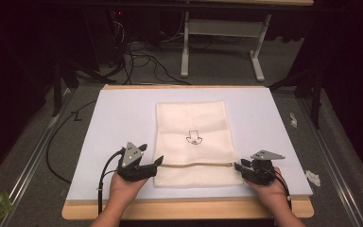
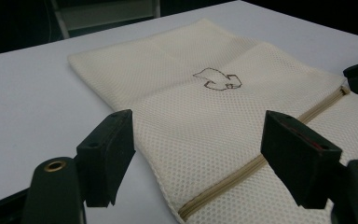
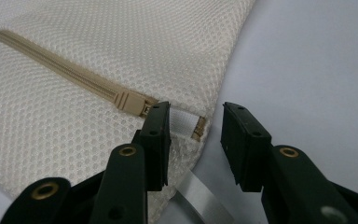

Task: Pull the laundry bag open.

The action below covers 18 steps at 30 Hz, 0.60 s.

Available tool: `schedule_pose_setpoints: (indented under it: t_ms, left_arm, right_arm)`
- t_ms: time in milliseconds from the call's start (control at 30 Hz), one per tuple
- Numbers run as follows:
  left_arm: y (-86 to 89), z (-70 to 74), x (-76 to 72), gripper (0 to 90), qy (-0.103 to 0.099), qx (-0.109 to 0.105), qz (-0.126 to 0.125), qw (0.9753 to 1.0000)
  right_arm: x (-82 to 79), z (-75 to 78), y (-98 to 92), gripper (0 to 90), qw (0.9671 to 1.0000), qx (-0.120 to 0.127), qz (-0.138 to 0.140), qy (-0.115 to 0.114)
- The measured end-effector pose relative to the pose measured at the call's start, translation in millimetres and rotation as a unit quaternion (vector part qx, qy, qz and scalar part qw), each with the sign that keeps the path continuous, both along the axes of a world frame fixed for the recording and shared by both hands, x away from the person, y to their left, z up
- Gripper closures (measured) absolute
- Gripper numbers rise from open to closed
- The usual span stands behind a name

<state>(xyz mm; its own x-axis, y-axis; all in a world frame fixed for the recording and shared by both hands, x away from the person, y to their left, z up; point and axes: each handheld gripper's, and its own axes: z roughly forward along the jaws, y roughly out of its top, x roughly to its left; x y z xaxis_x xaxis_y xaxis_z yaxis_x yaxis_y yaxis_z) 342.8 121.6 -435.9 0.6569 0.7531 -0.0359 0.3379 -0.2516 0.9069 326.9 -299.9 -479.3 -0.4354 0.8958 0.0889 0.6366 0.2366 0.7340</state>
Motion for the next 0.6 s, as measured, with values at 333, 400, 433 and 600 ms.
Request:
schedule_pose_setpoints:
  t_ms: [333,400,433,600]
  left_arm:
    - [-9.3,-2.1,-1.1,25.6,0.006,0.010,-0.009,0.9999]
    - [-10.8,-1.4,-1.5,26.5,0.010,0.015,-0.017,0.9997]
    - [-11.6,-1.0,-1.2,27.1,0.014,0.018,-0.020,0.9995]
    - [-14.8,-0.4,-2.5,27.8,0.020,0.013,-0.030,0.9993]
  right_arm:
    - [1.7,2.4,3.6,78.3,0.9997,-0.011,0.020,0.010]
    - [1.8,2.4,4.0,82.5,0.9996,-0.010,0.025,0.008]
    - [1.7,2.5,4.3,83.6,0.9995,-0.011,0.028,0.007]
    - [0.7,4.3,4.7,84.8,0.9992,-0.018,0.037,0.002]
